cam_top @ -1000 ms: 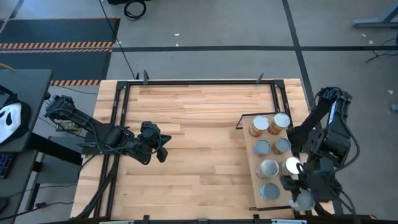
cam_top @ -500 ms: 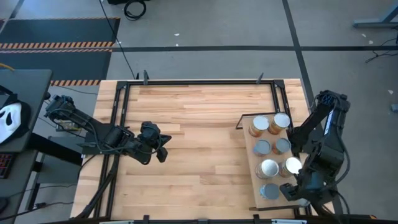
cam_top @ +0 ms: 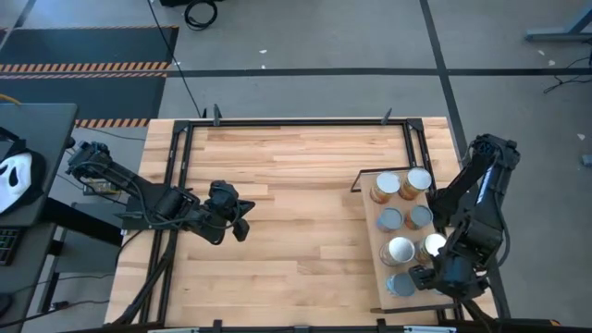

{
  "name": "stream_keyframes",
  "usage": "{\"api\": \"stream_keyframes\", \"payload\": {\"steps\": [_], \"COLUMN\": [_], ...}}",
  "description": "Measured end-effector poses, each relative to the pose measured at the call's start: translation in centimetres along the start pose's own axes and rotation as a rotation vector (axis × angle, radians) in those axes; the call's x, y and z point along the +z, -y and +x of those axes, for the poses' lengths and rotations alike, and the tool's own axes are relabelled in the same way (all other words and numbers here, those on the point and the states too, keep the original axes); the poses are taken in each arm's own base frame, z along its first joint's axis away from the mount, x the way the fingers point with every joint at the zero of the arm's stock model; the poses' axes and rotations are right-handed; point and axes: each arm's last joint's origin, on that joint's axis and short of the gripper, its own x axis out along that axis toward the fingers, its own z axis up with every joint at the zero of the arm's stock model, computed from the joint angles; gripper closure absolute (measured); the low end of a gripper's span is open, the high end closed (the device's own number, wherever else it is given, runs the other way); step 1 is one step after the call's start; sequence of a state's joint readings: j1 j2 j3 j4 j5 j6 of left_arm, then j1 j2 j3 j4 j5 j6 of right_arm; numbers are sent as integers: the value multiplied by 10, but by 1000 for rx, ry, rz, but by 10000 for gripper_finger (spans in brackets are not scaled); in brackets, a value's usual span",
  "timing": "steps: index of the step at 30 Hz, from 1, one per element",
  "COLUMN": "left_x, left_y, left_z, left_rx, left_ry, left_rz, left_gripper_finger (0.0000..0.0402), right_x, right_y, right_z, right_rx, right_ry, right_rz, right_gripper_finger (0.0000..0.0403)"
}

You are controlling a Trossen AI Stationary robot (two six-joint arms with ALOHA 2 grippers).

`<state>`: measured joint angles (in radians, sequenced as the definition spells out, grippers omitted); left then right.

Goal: Pick and place cans onto a shelf
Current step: Put the canned peas on the shelf, then return to Home Position

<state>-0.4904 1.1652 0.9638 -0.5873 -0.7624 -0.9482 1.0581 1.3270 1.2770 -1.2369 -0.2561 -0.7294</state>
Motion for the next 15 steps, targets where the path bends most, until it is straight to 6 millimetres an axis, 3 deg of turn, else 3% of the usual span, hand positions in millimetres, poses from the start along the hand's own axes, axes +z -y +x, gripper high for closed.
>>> {"api": "stream_keyframes", "payload": {"steps": [7,15], "left_x": [0,0], "left_y": [0,0], "left_z": [0,0], "left_rx": [0,0], "left_ry": [0,0], "left_rz": [1,0], "left_gripper_finger": [390,390], "right_x": [6,20], "right_y": [-11,-13], "right_z": [-7,-64], "right_rx": [-26,-345], "right_ry": [13,73], "right_rz": [-20,67], "right_gripper_finger": [61,61]}}
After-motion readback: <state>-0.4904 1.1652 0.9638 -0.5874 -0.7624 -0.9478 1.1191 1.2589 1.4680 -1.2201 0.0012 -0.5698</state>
